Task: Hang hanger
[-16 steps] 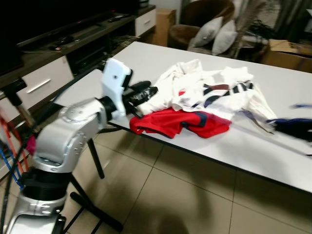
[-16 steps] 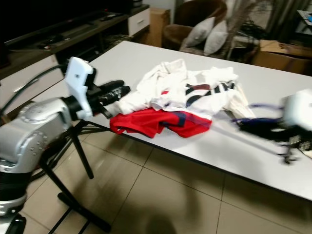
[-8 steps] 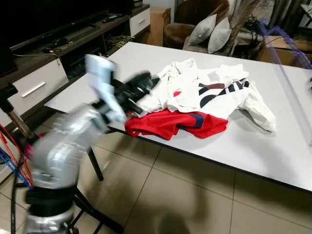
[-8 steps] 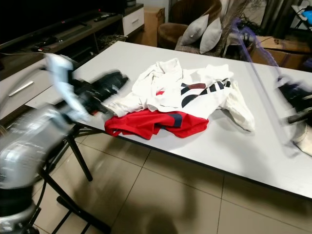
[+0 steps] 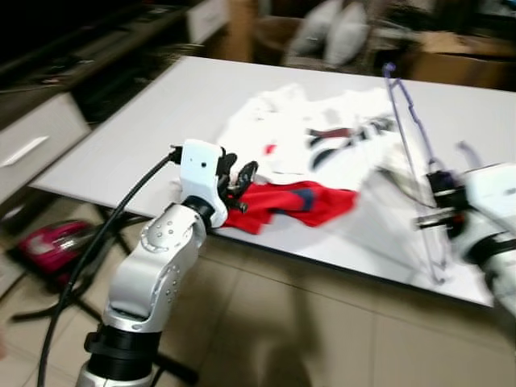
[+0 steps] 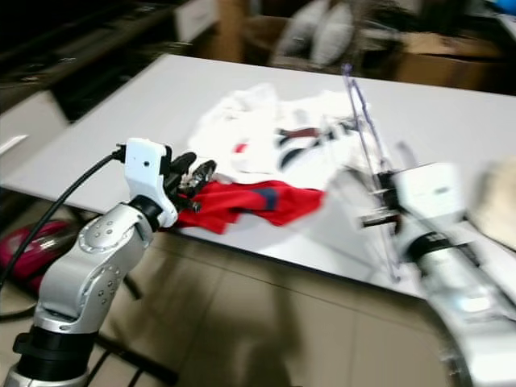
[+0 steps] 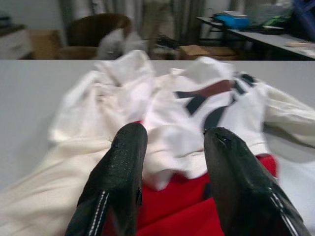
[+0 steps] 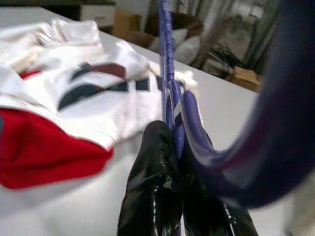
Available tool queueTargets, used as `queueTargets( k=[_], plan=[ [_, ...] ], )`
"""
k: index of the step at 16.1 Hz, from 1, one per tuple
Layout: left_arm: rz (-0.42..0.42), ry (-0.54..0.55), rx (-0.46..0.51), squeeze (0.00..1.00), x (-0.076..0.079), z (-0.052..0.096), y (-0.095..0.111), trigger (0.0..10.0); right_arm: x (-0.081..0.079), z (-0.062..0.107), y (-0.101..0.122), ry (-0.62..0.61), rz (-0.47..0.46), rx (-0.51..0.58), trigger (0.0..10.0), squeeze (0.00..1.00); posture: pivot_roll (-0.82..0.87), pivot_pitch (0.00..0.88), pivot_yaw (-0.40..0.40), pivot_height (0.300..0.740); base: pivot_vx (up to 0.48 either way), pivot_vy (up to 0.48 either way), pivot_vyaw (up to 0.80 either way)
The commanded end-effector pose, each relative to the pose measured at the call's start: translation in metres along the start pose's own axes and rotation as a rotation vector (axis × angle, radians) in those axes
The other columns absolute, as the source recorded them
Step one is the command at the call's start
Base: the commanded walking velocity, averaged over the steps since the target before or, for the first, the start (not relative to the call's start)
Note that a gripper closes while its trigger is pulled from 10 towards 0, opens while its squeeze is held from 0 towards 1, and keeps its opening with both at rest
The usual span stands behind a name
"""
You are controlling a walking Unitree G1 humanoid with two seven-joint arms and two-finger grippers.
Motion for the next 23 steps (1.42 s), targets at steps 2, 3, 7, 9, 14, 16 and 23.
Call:
queueTargets(
  k=[2, 3, 7, 9, 14, 16, 23],
  plan=[
    [-0.029, 0.063, 0.0, 1.0, -0.014, 0.003, -0.004, 10.0, -0.006, 0.001, -0.013, -0.05, -0.035, -0.043, 10.0, 0.0, -0.07, 0.0, 0.038, 0.74, 0.0, 0.0, -0.78],
    [-0.034, 0.09, -0.005, 1.0, -0.019, 0.004, -0.007, 10.0, -0.005, 0.001, -0.02, -0.082, -0.073, -0.069, 10.0, 0.0, -0.07, 0.0, 0.036, 0.74, 0.0, 0.0, -0.78],
    [-0.03, 0.14, 0.002, 1.0, -0.026, 0.004, -0.008, 10.0, -0.016, 0.001, -0.042, -0.089, -0.109, -0.145, 10.0, 0.0, -0.07, 0.0, 0.025, 0.74, 0.0, -0.172, -0.78],
    [-0.038, 0.146, 0.001, 1.0, -0.026, 0.003, -0.01, 10.0, -0.021, 0.0, -0.046, -0.084, -0.181, -0.154, 10.0, 0.0, -0.07, 0.0, 0.026, 0.74, 0.0, -0.347, -0.59],
    [-0.053, 0.157, -0.065, 1.0, -0.036, 0.004, -0.03, 10.0, -0.031, -0.002, -0.062, -0.066, -0.23, -0.201, 10.0, 0.0, -0.07, 0.0, 0.039, 0.74, 0.0, -0.343, 0.0],
    [-0.058, 0.149, -0.077, 1.0, -0.035, 0.003, -0.033, 10.0, -0.028, -0.001, -0.057, -0.088, -0.21, -0.167, 10.0, 0.0, -0.07, 0.0, 0.046, 0.74, 0.0, -0.345, 0.0],
    [-0.06, 0.057, -0.075, 1.0, -0.016, -0.004, -0.037, 10.0, -0.024, 0.009, -0.031, -0.098, -0.082, -0.042, 10.0, 0.0, -0.1, 0.008, 0.083, 0.74, 0.0, -0.332, 0.0]
  ],
)
Point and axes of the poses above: a point about 5 cm out from each wrist's last joint towards the gripper, its own z axis pointing back from the gripper into the wrist, its own y axis along the axis of the wrist's last joint, x = y × z, the point moved 5 cm from there along -z, pointing out of the wrist towards the gripper, and after that the axes turned 5 degrees about z, right-handed, at the moved point
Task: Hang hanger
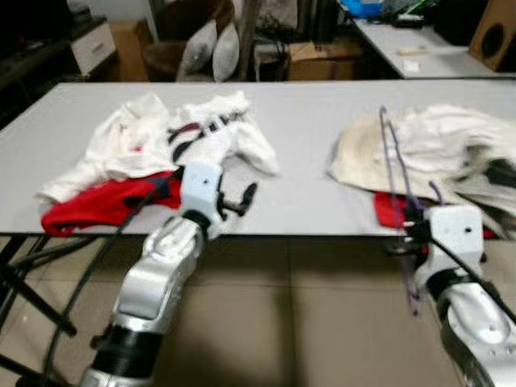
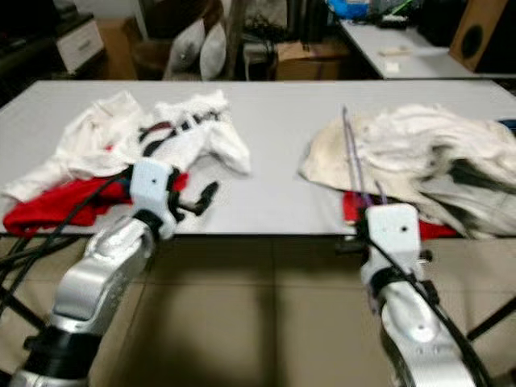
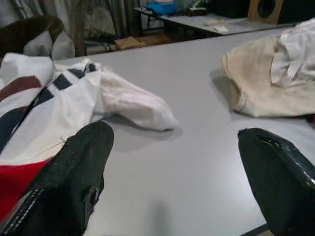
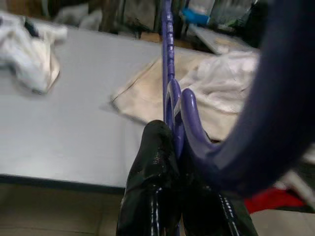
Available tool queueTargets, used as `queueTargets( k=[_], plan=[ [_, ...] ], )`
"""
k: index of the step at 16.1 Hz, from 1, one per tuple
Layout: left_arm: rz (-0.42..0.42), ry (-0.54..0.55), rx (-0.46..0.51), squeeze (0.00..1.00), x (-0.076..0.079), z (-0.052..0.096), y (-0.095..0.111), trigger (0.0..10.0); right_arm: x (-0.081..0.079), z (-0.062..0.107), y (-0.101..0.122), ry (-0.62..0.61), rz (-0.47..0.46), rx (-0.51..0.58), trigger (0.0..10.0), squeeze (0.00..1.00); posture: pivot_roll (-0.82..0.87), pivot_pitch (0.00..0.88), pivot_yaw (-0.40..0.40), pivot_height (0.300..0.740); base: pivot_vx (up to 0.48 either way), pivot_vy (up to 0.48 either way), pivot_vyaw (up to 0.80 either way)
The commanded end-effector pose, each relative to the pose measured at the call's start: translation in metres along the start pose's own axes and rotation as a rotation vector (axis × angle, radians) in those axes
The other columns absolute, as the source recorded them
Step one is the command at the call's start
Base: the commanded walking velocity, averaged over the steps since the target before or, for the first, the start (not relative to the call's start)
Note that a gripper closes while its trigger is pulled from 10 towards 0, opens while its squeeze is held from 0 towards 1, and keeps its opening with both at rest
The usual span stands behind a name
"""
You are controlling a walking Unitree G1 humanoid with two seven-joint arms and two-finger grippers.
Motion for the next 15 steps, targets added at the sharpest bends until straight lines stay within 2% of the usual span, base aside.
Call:
queueTargets(
  k=[1, 4, 7, 10, 11, 13, 15],
  plan=[
    [-0.003, -0.021, 0.007, 1.0, 0.006, 0.0, 0.001, 10.0, 0.006, 0.002, 0.007, -0.024, 0.019, 0.041, 10.0, 0.0, -0.1, 0.007, 0.084, 0.74, 0.0, -0.319, 0.0],
    [-0.004, -0.039, 0.006, 1.0, 0.008, -0.001, 0.0, 10.0, 0.004, 0.004, 0.011, -0.027, -0.018, 0.051, 10.0, 0.0, -0.1, 0.005, 0.093, 0.74, 0.0, -0.306, 0.0],
    [0.004, -0.042, 0.017, 1.0, 0.011, 0.0, 0.0, 10.0, 0.003, 0.008, 0.0, -0.019, -0.033, -0.001, 10.0, 0.0, -0.11, 0.0, 0.083, 0.74, 0.0, -0.1, 0.0],
    [0.018, -0.042, 0.038, 1.0, 0.014, 0.001, 0.002, 10.0, 0.013, 0.009, -0.008, -0.06, -0.031, -0.037, 10.0, 0.0, -0.11, 0.0, 0.074, 0.74, 0.0, 0.0, -0.78],
    [0.062, -0.082, 0.088, 1.0, 0.02, 0.003, 0.011, 10.0, 0.018, 0.01, -0.009, -0.077, -0.015, -0.041, 10.0, 0.0, -0.12, 0.0, 0.072, 0.74, 0.0, 0.0, -0.78],
    [0.002, -0.057, 0.042, 1.0, 0.018, 0.0, 0.003, 10.0, 0.022, 0.011, -0.015, -0.087, -0.009, -0.07, 10.0, 0.0, -0.12, 0.0, 0.066, 0.74, 0.0, 0.0, -0.79],
    [-0.01, -0.047, 0.046, 1.0, 0.018, -0.002, 0.002, 10.0, 0.022, 0.01, -0.016, -0.087, -0.088, -0.072, 10.0, 0.0, -0.12, 0.0, 0.066, 0.74, 0.0, 0.0, -0.8]
  ],
)
Point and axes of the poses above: a point about 5 cm out from each wrist's last joint towards the gripper, its own z axis pointing back from the gripper into the wrist, its own y axis along the axis of the wrist's last joint, x = y × z, the point moved 5 cm from there along -z, pointing out of the wrist towards the gripper, and after that the axes turned 5 degrees about z, right-handed, at the moved point
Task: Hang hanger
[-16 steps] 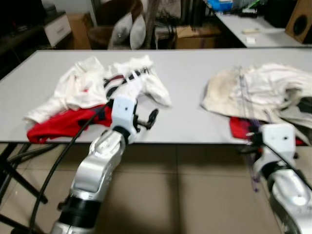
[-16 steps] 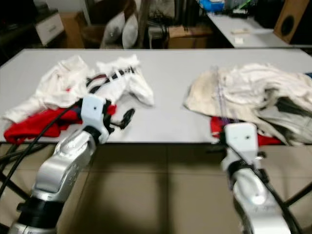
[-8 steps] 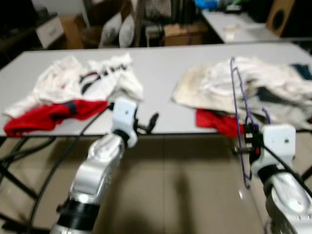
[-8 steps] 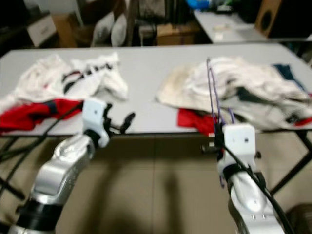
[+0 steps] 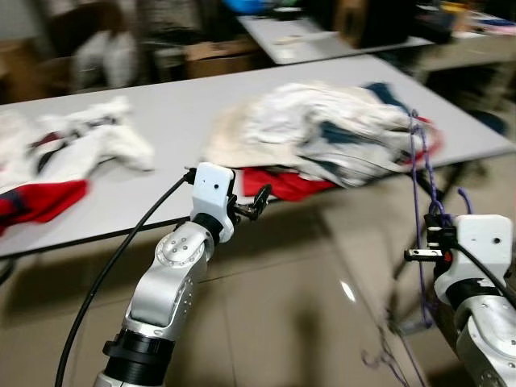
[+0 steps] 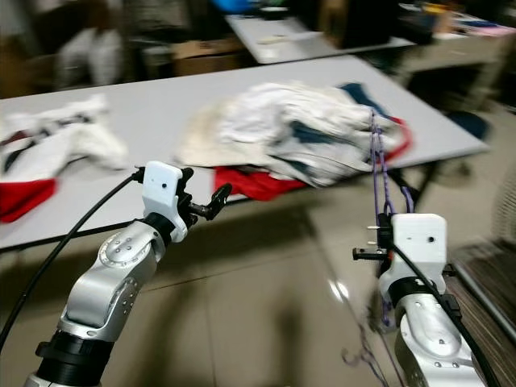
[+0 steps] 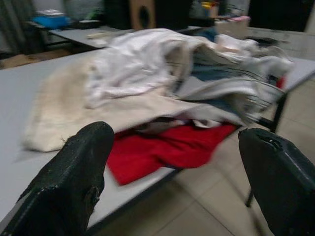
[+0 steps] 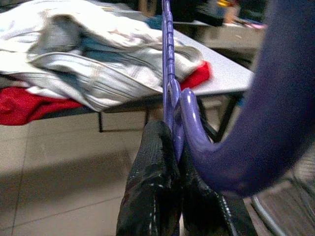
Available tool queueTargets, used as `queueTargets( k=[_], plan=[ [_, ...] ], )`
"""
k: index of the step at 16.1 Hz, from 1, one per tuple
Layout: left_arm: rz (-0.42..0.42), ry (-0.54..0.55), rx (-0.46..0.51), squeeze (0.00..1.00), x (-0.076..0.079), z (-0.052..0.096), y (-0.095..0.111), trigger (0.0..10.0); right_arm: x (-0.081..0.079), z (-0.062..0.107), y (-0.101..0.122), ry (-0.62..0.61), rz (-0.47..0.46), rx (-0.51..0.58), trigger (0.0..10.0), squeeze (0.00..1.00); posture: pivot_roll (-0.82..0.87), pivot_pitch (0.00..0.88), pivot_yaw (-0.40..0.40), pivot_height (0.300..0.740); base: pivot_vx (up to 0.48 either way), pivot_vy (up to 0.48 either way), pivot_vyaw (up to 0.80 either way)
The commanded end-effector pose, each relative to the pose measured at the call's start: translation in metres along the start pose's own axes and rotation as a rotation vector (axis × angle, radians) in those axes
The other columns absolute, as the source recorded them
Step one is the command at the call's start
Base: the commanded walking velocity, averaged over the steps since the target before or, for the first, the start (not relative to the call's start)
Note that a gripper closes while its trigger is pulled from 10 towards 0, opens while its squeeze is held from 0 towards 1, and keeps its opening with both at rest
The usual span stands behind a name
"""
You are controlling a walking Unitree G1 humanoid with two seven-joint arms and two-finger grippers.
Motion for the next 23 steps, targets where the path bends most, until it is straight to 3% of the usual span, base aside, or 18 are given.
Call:
queueTargets(
  k=[1, 6, 7, 8, 10, 12, 13, 14, 19, 23],
  plan=[
    [-0.017, 0.009, 0.015, 1.0, -0.001, -0.002, 0.005, 10.0, 0.001, -0.001, 0.001, 0.001, -0.007, -0.002, 10.0, 0.0, -0.13, 0.0, 0.066, 0.74, 0.259, 0.0, -0.8],
    [0.012, 0.045, 0.024, 1.0, -0.006, -0.006, 0.005, 10.0, -0.006, -0.004, -0.005, 0.009, 0.015, -0.033, 10.0, 0.0, -0.13, 0.0, 0.07, 0.74, 0.307, 0.0, -0.15],
    [0.01, 0.045, 0.023, 1.0, -0.006, -0.006, 0.005, 10.0, -0.003, -0.004, 0.0, -0.033, 0.077, -0.002, 10.0, 0.0, -0.13, 0.0, 0.069, 0.74, 0.319, 0.0, 0.0],
    [0.014, 0.044, 0.023, 1.0, -0.006, -0.006, 0.005, 10.0, 0.0, -0.005, -0.003, -0.059, 0.077, -0.015, 10.0, 0.0, -0.13, 0.0, 0.069, 0.74, 0.319, 0.0, 0.0],
    [0.016, 0.037, 0.024, 1.0, -0.004, -0.006, 0.004, 10.0, 0.001, -0.005, -0.002, -0.063, -0.014, 0.001, 10.0, 0.0, -0.13, 0.0, 0.068, 0.74, 0.319, 0.0, 0.0],
    [0.017, 0.035, 0.024, 1.0, -0.004, -0.007, 0.004, 10.0, 0.005, -0.005, 0.0, -0.087, -0.036, 0.013, 10.0, 0.0, -0.14, 0.0, 0.067, 0.74, 0.321, 0.0, 0.0],
    [0.021, 0.035, 0.027, 1.0, -0.003, -0.008, 0.004, 10.0, 0.004, -0.006, 0.002, -0.045, -0.013, 0.022, 10.0, 0.0, -0.14, 0.0, 0.067, 0.74, 0.319, 0.0, 0.0],
    [0.021, 0.036, 0.034, 1.0, -0.003, -0.009, 0.006, 10.0, -0.003, -0.004, 0.006, 0.015, -0.053, 0.04, 10.0, 0.0, -0.14, 0.0, 0.067, 0.74, 0.322, 0.0, 0.0],
    [0.019, 0.016, 0.064, 1.0, 0.001, -0.019, 0.018, 10.0, 0.0, -0.009, 0.014, 0.016, -0.081, 0.079, 10.0, 0.0, -0.14, 0.006, 0.09, 0.74, 0.322, 0.0, 0.0],
    [0.027, 0.024, 0.064, 1.0, 0.0, -0.019, 0.016, 10.0, 0.002, -0.009, 0.013, 0.036, -0.062, 0.075, 10.0, 0.0, -0.15, 0.016, 0.087, 0.74, 0.322, 0.0, -0.78]
  ],
)
Point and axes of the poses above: a point about 5 cm out from each wrist's last joint towards the gripper, its own z axis pointing back from the gripper into the wrist, its own y axis along the axis of the wrist's last joint, x = y × z, the point moved 5 cm from there along -z, pointing out of the wrist towards the gripper, and after that the axes turned 5 degrees about z, right-handed, at the moved point
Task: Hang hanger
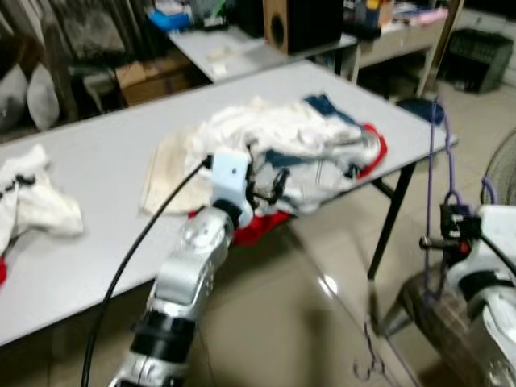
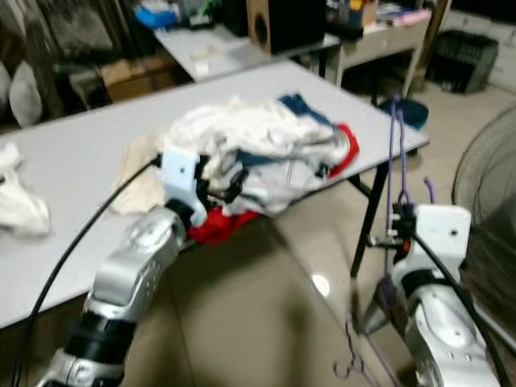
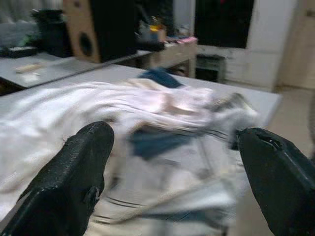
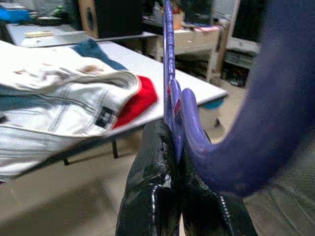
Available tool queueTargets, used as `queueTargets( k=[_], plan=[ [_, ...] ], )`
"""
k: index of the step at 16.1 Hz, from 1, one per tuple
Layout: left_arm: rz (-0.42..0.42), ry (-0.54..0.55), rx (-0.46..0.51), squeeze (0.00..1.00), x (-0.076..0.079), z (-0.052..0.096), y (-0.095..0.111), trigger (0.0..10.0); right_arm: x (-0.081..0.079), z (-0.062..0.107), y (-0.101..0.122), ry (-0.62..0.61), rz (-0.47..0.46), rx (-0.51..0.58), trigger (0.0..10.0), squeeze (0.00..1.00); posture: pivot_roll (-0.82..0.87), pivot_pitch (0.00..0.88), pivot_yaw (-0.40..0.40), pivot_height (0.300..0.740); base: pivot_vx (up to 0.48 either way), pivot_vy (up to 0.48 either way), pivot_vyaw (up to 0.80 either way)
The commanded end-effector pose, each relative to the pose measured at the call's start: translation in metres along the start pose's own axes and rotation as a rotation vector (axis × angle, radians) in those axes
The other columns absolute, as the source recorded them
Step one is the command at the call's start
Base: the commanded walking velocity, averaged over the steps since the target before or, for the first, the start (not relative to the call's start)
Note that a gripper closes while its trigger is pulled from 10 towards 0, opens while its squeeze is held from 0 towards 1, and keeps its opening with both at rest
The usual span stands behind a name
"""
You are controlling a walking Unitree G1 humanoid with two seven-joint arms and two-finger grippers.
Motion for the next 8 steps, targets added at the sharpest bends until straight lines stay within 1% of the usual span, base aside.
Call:
queueTargets(
  k=[1, 2, 3, 4, 5, 6, 7, 8],
  plan=[
    [-0.002, 0.067, -0.005, 1.0, -0.017, 0.006, -0.004, 10.0, -0.01, 0.0, 0.002, 0.06, 0.0, 0.002, 10.0, 0.0, -0.15, 0.021, 0.07, 0.74, 0.311, 0.0, -0.8],
    [-0.002, 0.075, -0.001, 1.0, -0.019, 0.006, -0.003, 10.0, -0.01, 0.0, 0.002, 0.071, 0.006, 0.003, 10.0, 0.0, -0.15, 0.021, 0.066, 0.74, 0.311, 0.0, -0.8],
    [0.004, 0.101, 0.012, 1.0, -0.024, 0.008, 0.0, 10.0, -0.014, 0.0, 0.003, 0.108, 0.025, 0.01, 10.0, 0.0, -0.14, 0.024, 0.05, 0.74, 0.315, 0.0, 0.0],
    [0.004, 0.101, 0.012, 1.0, -0.024, 0.008, 0.0, 10.0, -0.014, 0.0, 0.003, 0.108, 0.025, 0.01, 10.0, 0.0, -0.14, 0.024, 0.05, 0.74, 0.315, 0.0, 0.0],
    [0.0, 0.122, 0.023, 1.0, -0.029, 0.011, 0.002, 10.0, -0.019, 0.0, 0.003, 0.151, 0.033, 0.009, 10.0, 0.0, -0.13, 0.027, 0.018, 0.74, 0.307, 0.0, 0.0],
    [0.0, 0.122, 0.023, 1.0, -0.029, 0.011, 0.002, 10.0, -0.019, 0.0, 0.003, 0.151, 0.033, 0.009, 10.0, 0.0, -0.13, 0.027, 0.018, 0.74, 0.307, 0.0, 0.0],
    [-0.008, 0.132, 0.029, 1.0, -0.031, 0.014, 0.004, 10.0, -0.022, -0.001, 0.003, 0.173, 0.034, 0.011, 10.0, 0.0, -0.13, 0.027, 0.018, 0.74, 0.304, 0.0, 0.0],
    [-0.034, 0.16, 0.05, 1.0, -0.038, 0.02, 0.012, 10.0, -0.031, -0.003, 0.006, 0.23, 0.035, 0.026, 10.0, 0.0, -0.11, 0.036, -0.021, 0.74, 0.304, 0.0, 0.0]
  ],
)
Point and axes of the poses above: a point about 5 cm out from each wrist's last joint towards the gripper, its own z axis pointing back from the gripper into the wrist, its own y axis along the axis of the wrist's last joint, x = y × z, the point moved 5 cm from there along -z, pointing out of the wrist towards the gripper, and after that the axes turned 5 degrees about z, right-handed, at the moved point
